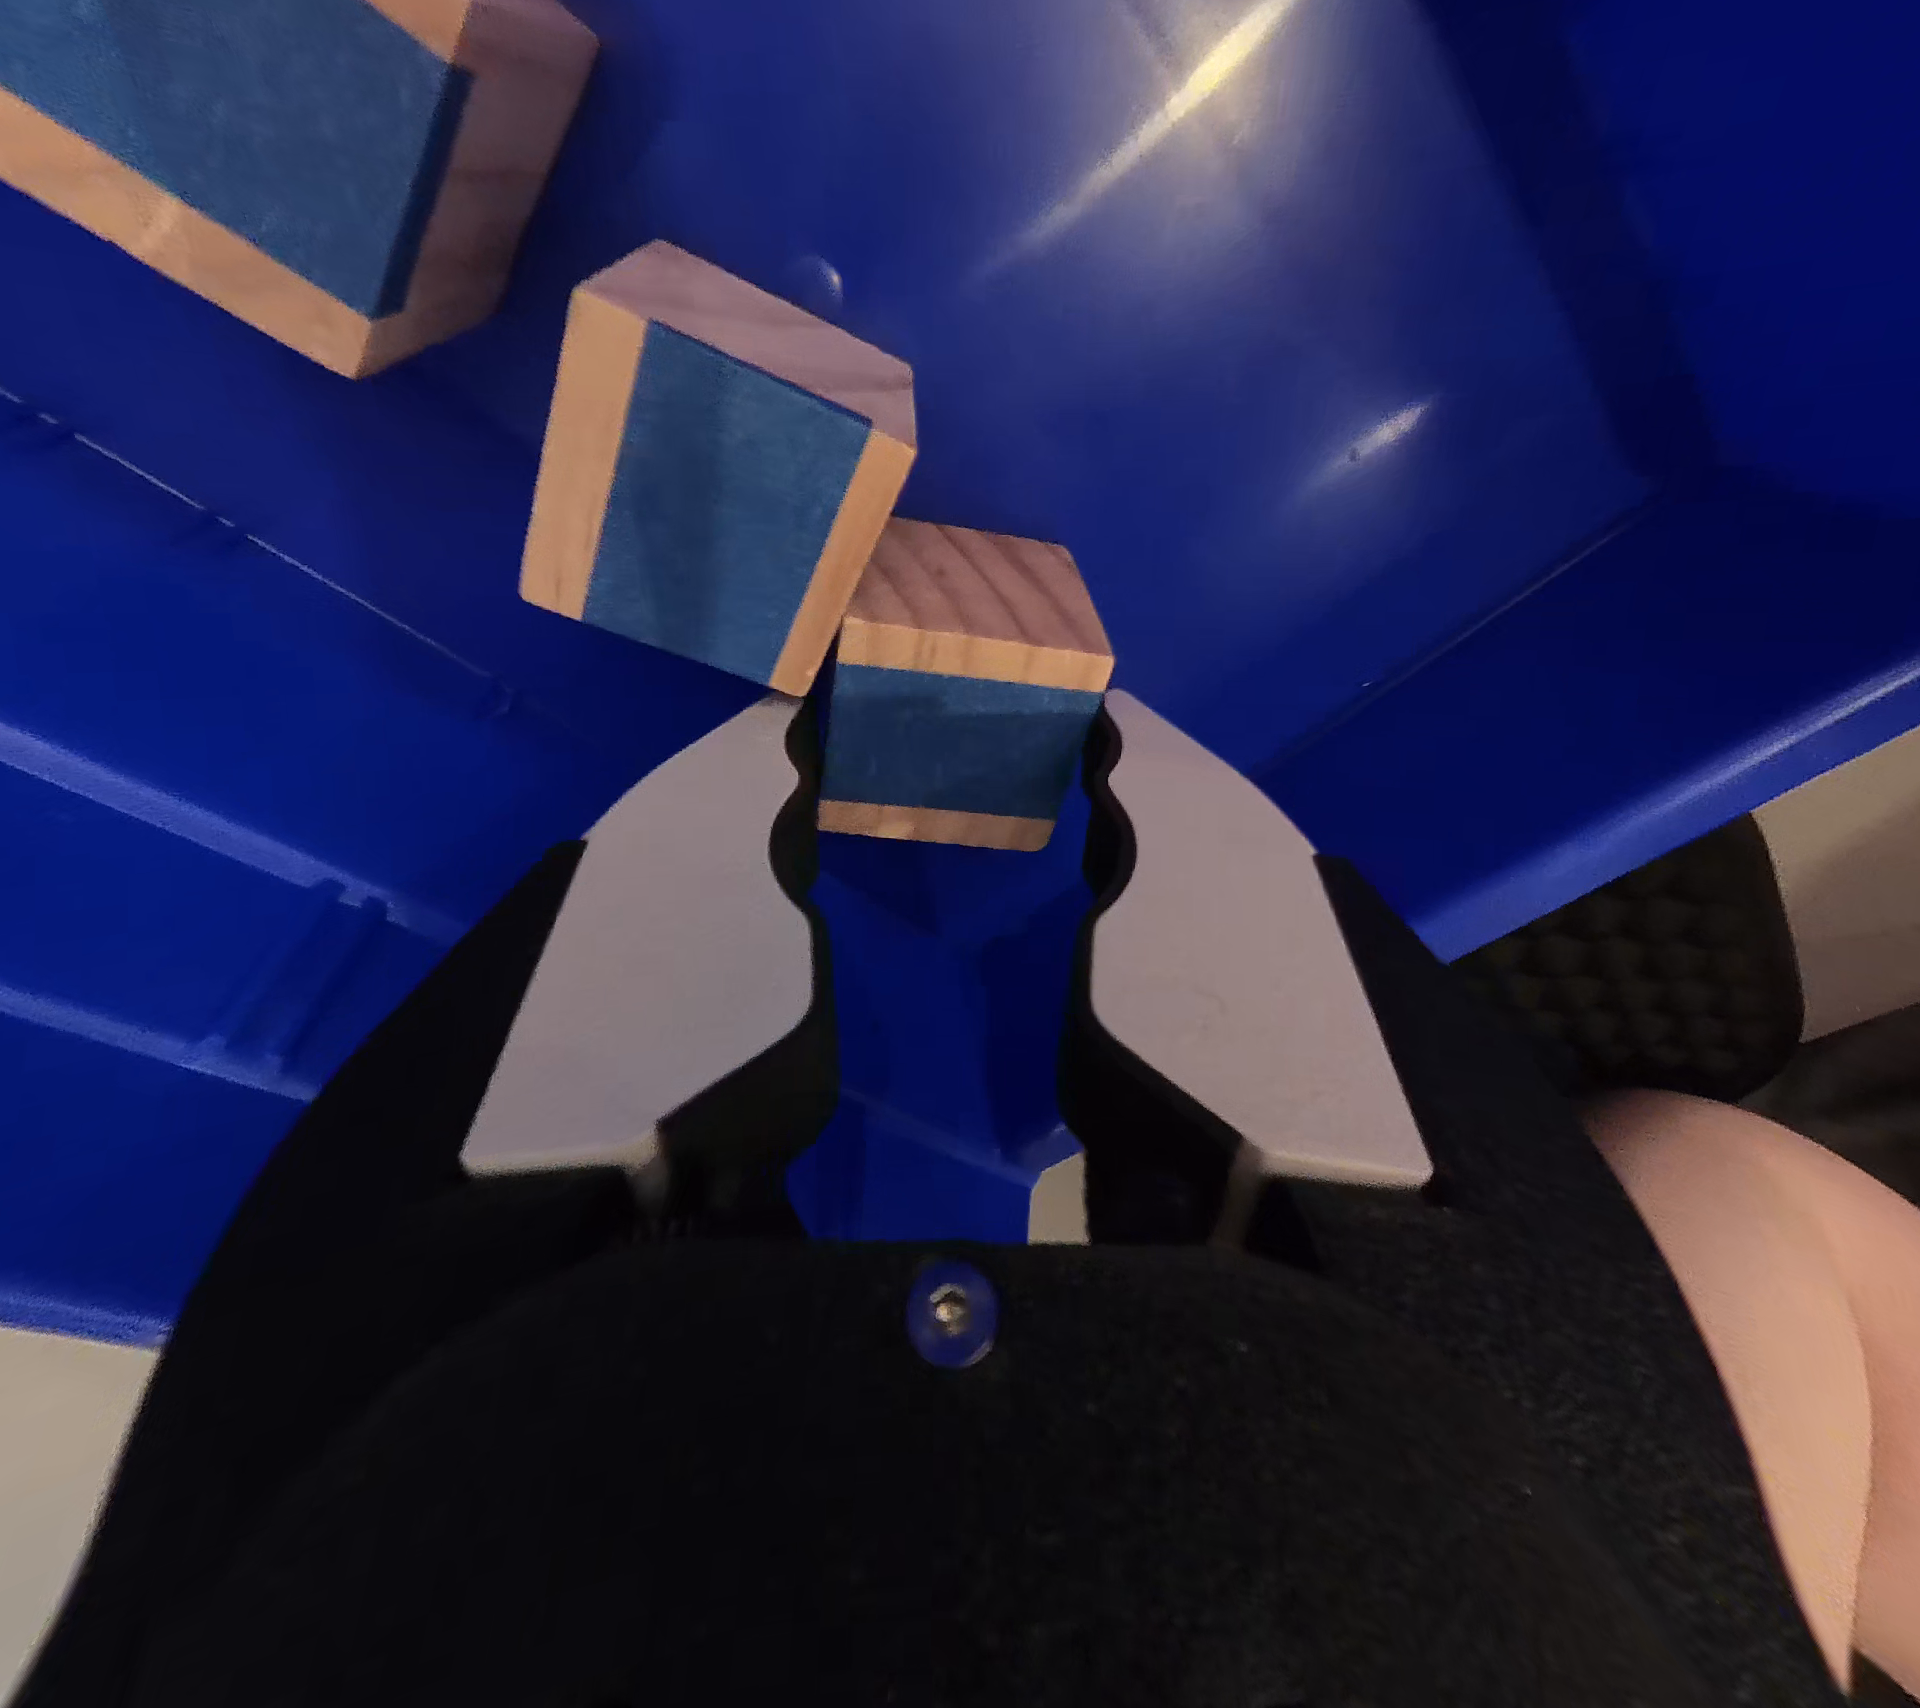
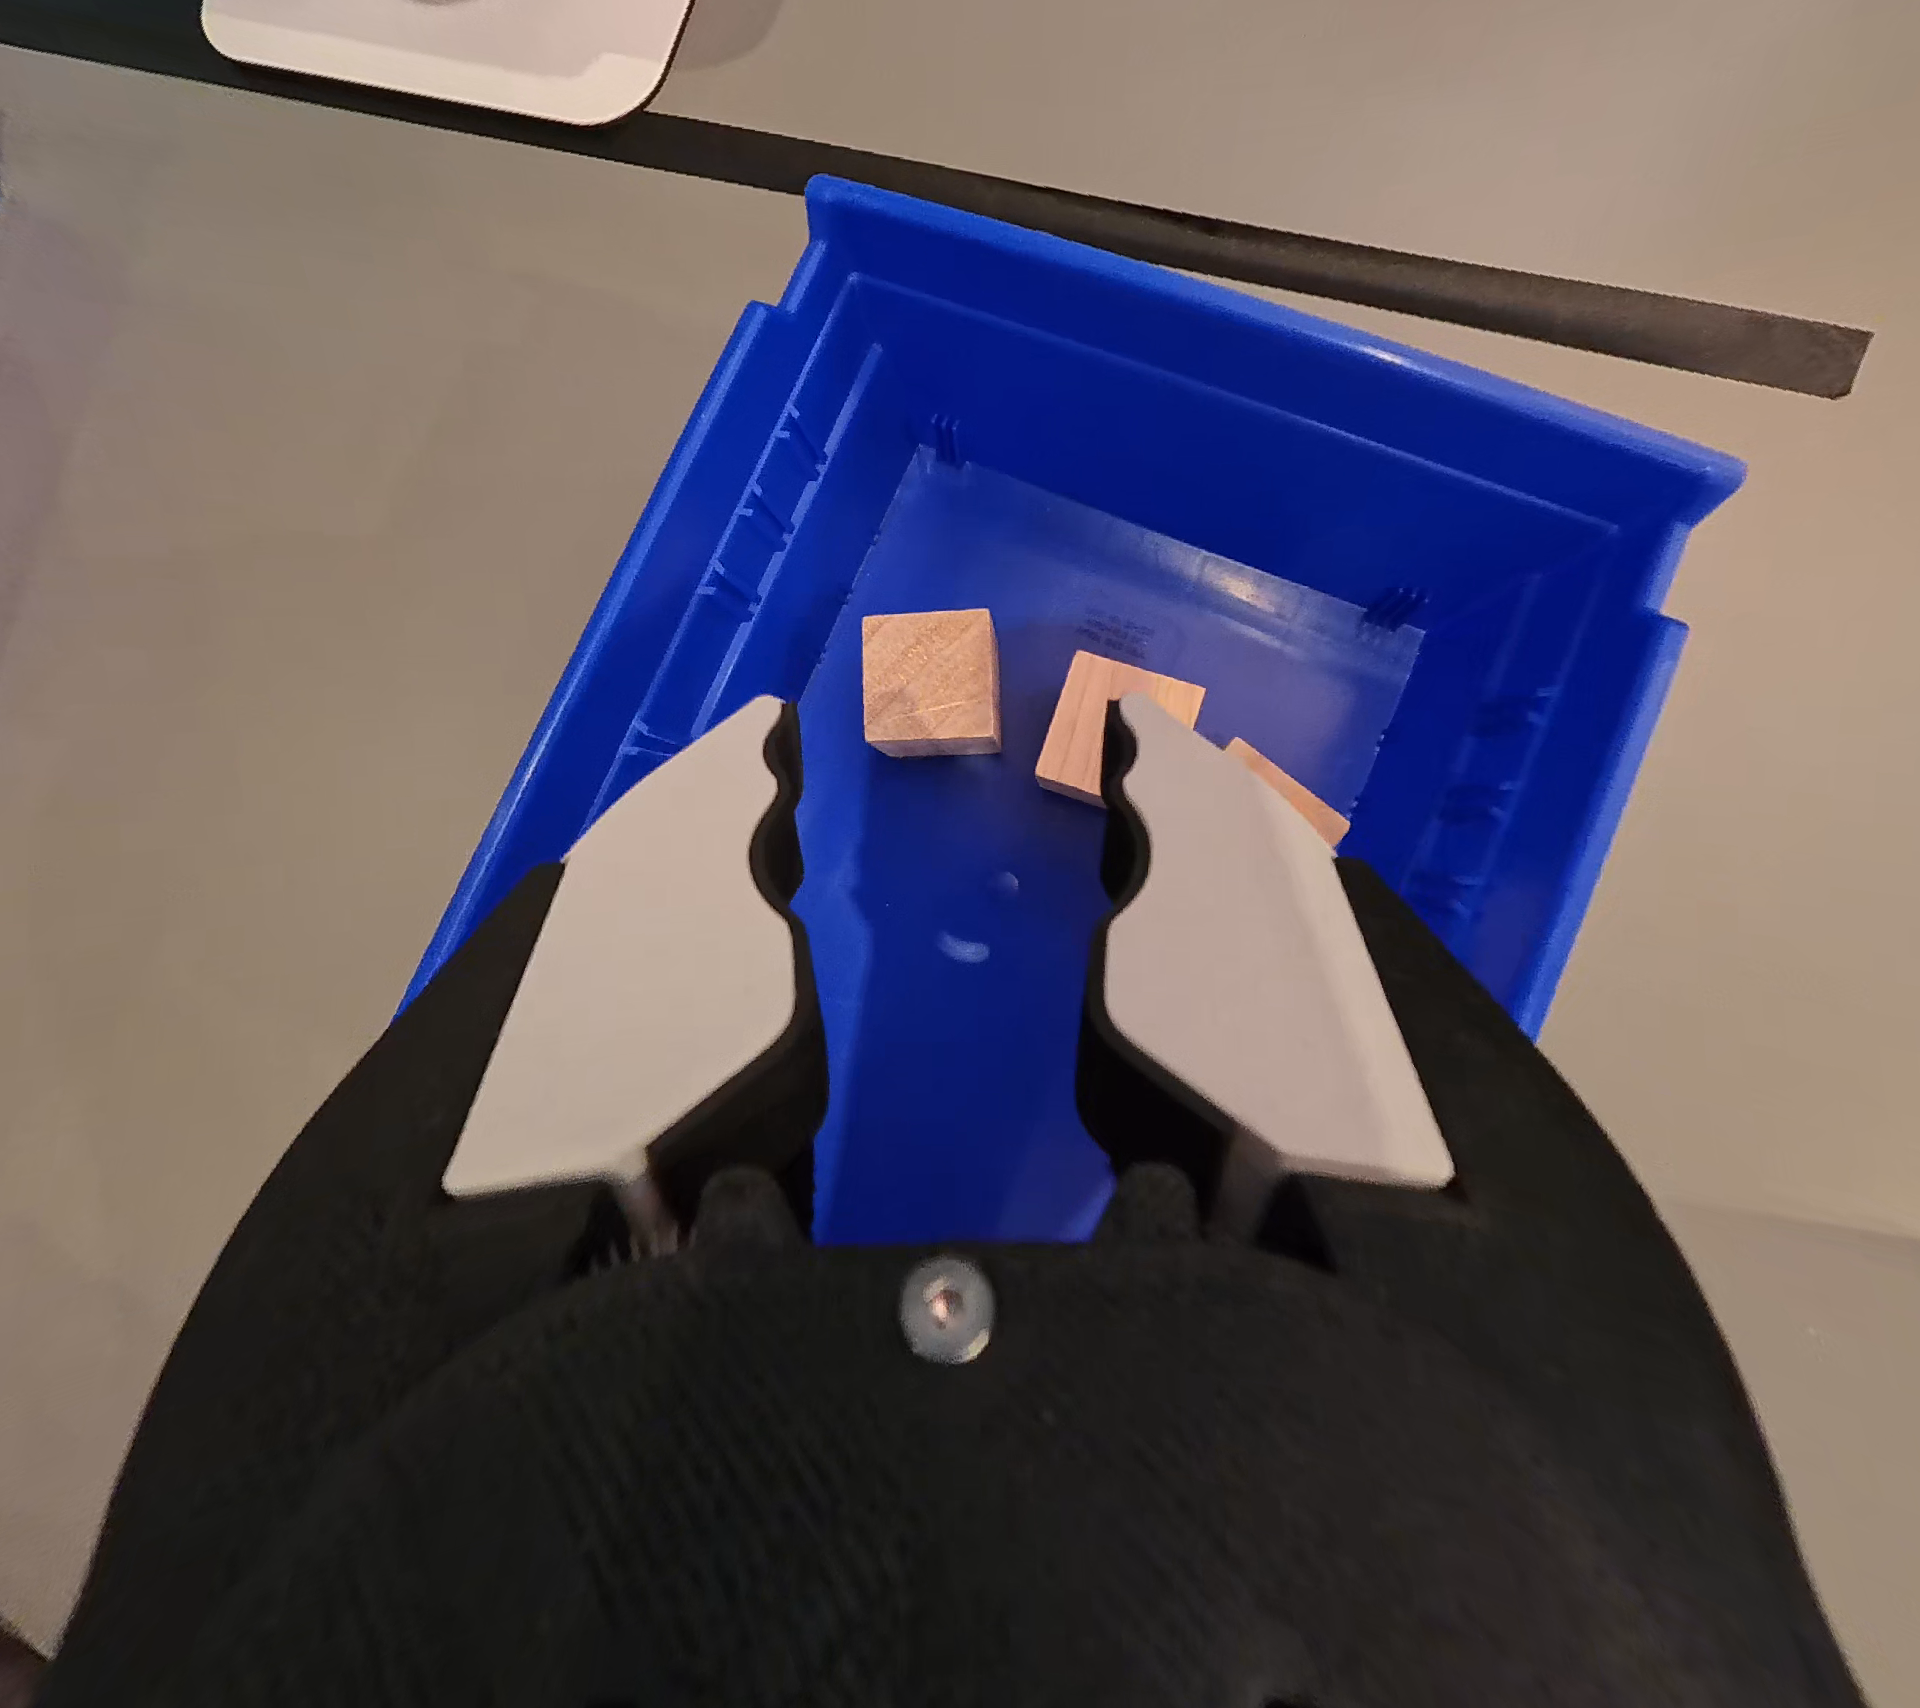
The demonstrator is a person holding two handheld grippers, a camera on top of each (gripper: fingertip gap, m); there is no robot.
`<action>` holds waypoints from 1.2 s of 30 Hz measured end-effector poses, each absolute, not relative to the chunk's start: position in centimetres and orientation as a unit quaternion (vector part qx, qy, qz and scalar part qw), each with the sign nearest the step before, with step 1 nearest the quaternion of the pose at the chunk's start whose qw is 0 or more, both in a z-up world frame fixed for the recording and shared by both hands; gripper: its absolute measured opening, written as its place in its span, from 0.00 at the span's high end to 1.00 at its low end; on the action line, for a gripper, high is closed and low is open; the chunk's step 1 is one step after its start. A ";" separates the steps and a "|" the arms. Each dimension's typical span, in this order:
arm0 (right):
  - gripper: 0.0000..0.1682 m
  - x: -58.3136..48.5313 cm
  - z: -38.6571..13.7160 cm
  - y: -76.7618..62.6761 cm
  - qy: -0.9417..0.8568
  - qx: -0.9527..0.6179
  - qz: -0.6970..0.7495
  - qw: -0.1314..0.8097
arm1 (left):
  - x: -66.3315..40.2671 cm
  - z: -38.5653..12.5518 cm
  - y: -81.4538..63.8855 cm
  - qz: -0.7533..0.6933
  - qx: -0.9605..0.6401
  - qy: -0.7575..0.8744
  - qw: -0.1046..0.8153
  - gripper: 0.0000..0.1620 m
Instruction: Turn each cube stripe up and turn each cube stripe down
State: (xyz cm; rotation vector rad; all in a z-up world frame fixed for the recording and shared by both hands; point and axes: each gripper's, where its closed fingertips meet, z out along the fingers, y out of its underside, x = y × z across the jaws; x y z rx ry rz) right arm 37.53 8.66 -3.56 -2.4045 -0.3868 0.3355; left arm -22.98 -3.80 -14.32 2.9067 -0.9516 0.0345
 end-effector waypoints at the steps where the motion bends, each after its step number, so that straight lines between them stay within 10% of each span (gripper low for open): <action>1: 0.66 37.5 -3.6 8.6 -0.148 -0.922 0.128 0.334 | -23.0 -14.3 -3.9 0.009 0.948 -0.314 0.044 0.70; 6: 0.66 37.8 -3.4 8.5 -0.150 -0.923 0.117 0.335 | -23.0 -12.9 -4.8 0.015 0.949 -0.313 0.042 0.71; 19: 0.64 27.2 8.5 6.5 -0.328 -0.735 0.057 0.591 | -10.0 5.8 -3.9 0.292 0.789 -0.395 -0.369 0.71; 36: 0.59 5.9 8.1 -6.7 -0.524 -0.386 0.061 0.757 | 6.8 6.8 -6.8 0.642 0.631 -0.391 -0.193 0.71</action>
